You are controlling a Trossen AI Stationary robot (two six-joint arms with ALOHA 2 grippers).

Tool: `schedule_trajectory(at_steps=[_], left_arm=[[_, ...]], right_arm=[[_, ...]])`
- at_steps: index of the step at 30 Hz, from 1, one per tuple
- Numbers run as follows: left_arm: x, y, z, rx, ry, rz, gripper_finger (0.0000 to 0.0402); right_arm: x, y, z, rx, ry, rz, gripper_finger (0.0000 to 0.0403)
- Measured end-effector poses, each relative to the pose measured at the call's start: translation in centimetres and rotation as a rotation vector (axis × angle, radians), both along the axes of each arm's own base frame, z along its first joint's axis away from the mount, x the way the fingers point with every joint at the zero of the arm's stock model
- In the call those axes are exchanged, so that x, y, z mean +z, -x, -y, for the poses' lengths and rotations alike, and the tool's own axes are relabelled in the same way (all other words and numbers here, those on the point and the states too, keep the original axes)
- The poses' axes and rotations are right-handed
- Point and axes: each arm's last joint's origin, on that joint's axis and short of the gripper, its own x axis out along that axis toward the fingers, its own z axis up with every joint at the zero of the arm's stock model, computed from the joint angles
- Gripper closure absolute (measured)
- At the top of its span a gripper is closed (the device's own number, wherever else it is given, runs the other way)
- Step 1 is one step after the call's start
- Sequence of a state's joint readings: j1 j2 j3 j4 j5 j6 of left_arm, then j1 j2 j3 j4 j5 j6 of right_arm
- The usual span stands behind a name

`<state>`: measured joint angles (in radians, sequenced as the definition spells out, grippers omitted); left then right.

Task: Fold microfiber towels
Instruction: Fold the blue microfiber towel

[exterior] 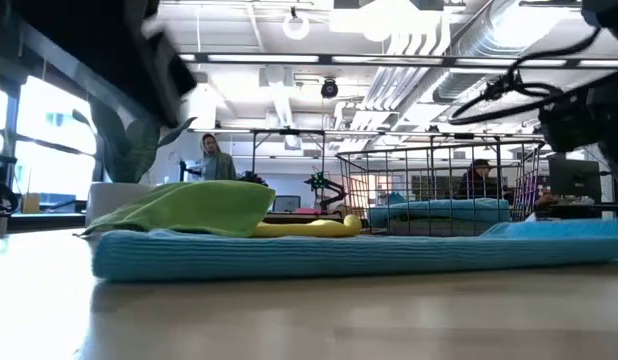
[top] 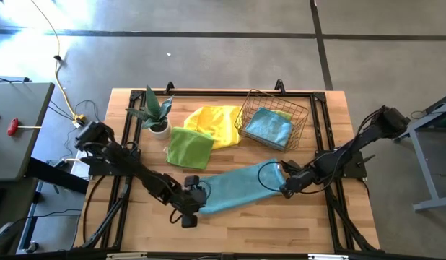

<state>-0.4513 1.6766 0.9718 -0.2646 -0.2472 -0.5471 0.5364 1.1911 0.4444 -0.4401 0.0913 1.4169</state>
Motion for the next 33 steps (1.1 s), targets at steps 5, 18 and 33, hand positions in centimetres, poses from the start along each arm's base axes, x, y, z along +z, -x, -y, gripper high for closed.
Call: schedule_trajectory(at_steps=[5,18,33], left_arm=[[2.8,0.3,0.3,0.001,0.072,0.126,0.0362],[4.7,1.1,1.5,-0.040,0.121,0.218,0.0362],[4.7,2.0,3.0,-0.103,0.119,0.206,0.0362]], right_arm=[[3.6,-0.7,-0.2,0.032,0.055,-0.110,0.0402],[8.3,-5.4,-1.2,0.058,0.096,-0.144,0.0403],[8.2,-19.1,-3.1,0.410,0.228,-0.071,0.0403]])
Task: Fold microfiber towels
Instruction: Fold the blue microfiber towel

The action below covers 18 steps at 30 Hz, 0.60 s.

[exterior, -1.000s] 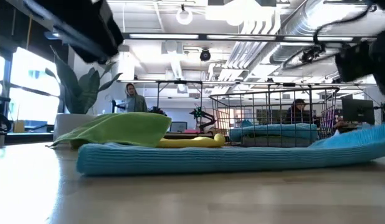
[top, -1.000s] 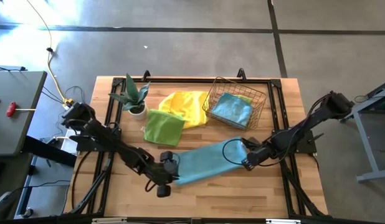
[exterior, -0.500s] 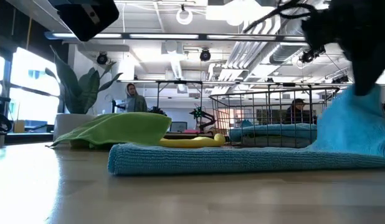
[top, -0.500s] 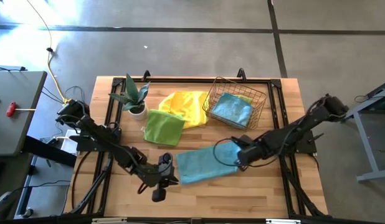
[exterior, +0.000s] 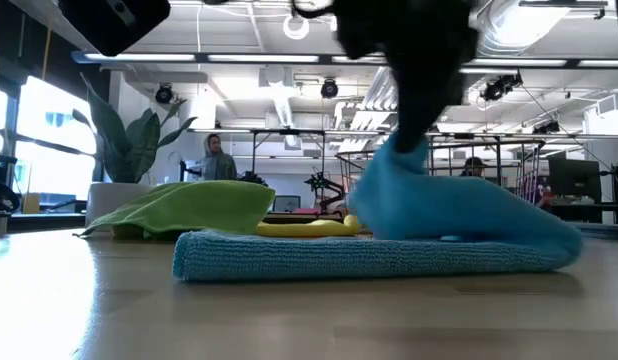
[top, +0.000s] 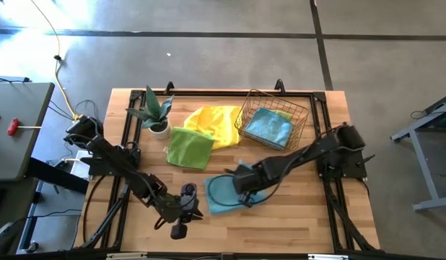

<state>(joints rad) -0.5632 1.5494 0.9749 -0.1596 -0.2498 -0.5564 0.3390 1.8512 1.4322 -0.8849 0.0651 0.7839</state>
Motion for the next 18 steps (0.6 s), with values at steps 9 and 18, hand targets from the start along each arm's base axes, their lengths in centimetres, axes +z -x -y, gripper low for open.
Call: schedule_trajectory(at_steps=[9,18], left_arm=[[0.0,1.2,1.9,-0.066,0.015,-0.007,0.0362],[0.0,2.1,3.0,-0.104,0.013,-0.005,0.0362]], right_arm=[[-1.6,-6.3,-1.2,0.179,0.048,0.067,0.0403],[-0.9,-8.7,-2.4,0.257,0.059,0.135,0.0403]])
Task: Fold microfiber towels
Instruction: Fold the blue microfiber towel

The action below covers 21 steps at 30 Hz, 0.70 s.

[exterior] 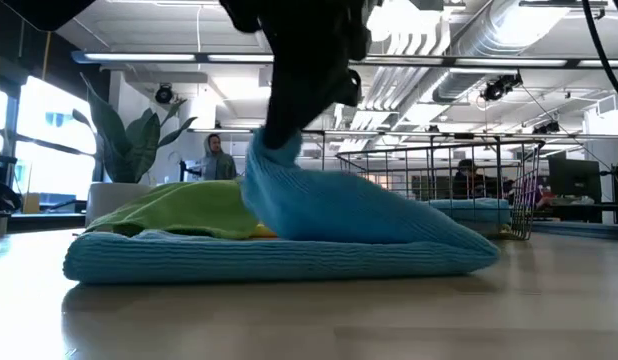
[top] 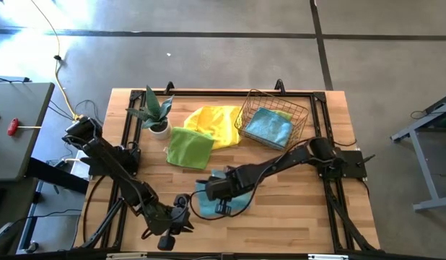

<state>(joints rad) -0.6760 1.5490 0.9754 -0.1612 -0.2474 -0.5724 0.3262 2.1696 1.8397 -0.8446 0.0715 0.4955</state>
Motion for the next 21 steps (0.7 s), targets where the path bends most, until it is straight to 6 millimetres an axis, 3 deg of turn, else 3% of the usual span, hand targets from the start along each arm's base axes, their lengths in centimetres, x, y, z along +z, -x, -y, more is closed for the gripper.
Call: schedule_trajectory(at_steps=[7,12,21], left_arm=[[-0.1,0.1,-0.1,0.002,-0.012,-0.013,0.0362],[-0.2,0.3,0.1,0.022,0.009,-0.035,0.0362],[-0.2,1.0,0.8,0.002,0.022,-0.045,0.0362]], right_arm=[[2.3,-0.6,-0.5,0.030,0.047,0.086,0.0403],[2.6,-1.2,-0.7,0.054,0.057,0.168,0.0403],[-0.3,-2.9,-1.2,0.156,0.064,0.197,0.0396]])
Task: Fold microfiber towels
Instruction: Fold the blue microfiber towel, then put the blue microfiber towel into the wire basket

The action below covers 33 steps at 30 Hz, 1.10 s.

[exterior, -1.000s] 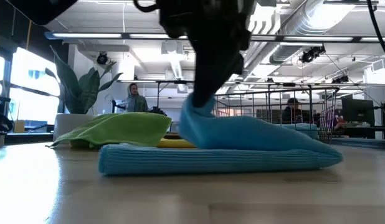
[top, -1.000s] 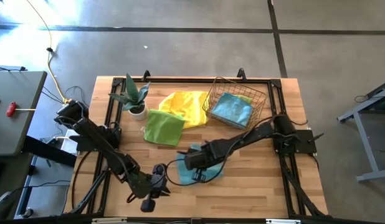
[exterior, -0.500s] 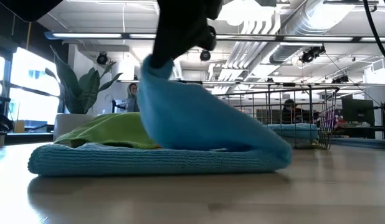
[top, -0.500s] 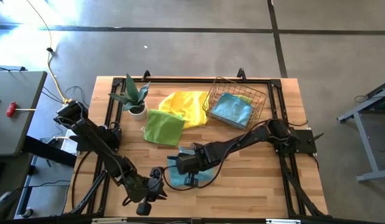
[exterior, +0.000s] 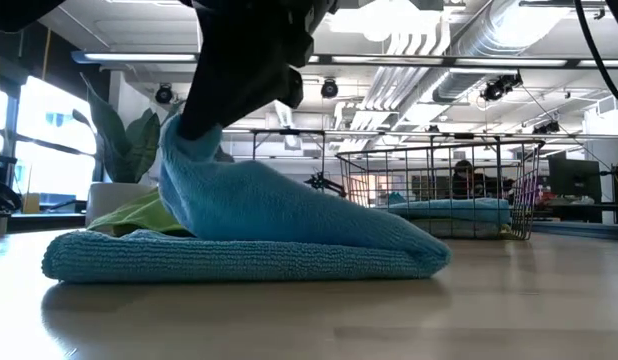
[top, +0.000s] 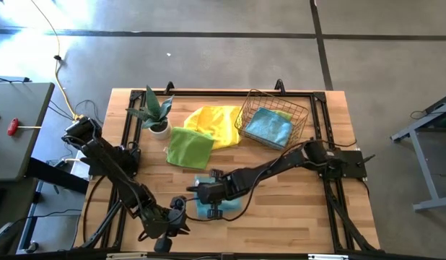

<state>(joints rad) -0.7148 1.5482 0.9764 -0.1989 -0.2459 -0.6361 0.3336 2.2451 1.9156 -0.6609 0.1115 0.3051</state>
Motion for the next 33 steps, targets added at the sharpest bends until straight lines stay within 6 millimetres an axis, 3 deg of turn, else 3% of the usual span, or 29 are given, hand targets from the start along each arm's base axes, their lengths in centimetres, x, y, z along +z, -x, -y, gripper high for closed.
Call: schedule_trajectory(at_steps=[9,13,17,24,28,33], left_arm=[[-0.1,0.1,0.0,0.005,-0.003,-0.010,0.0362],[-0.1,0.1,-0.2,0.034,-0.028,-0.003,0.0362],[-0.3,0.1,-0.6,0.130,-0.089,0.015,0.0362],[-1.4,1.3,-2.2,0.305,-0.255,-0.083,0.0362],[-2.3,1.9,-3.3,0.448,-0.279,-0.129,0.0362],[-5.3,2.6,-4.9,0.560,-0.184,-0.194,0.0359]], right_arm=[[0.5,-0.1,-0.4,0.093,-0.058,-0.006,0.0284],[1.5,1.1,-0.5,0.139,-0.089,-0.134,0.0246],[2.4,3.1,-1.1,0.183,0.010,-0.237,0.0239],[2.2,5.4,-2.0,0.166,0.224,-0.356,0.0238],[0.7,6.3,-1.5,0.159,0.270,-0.428,0.0238],[-0.8,8.3,-0.4,0.130,0.277,-0.512,0.0238]])
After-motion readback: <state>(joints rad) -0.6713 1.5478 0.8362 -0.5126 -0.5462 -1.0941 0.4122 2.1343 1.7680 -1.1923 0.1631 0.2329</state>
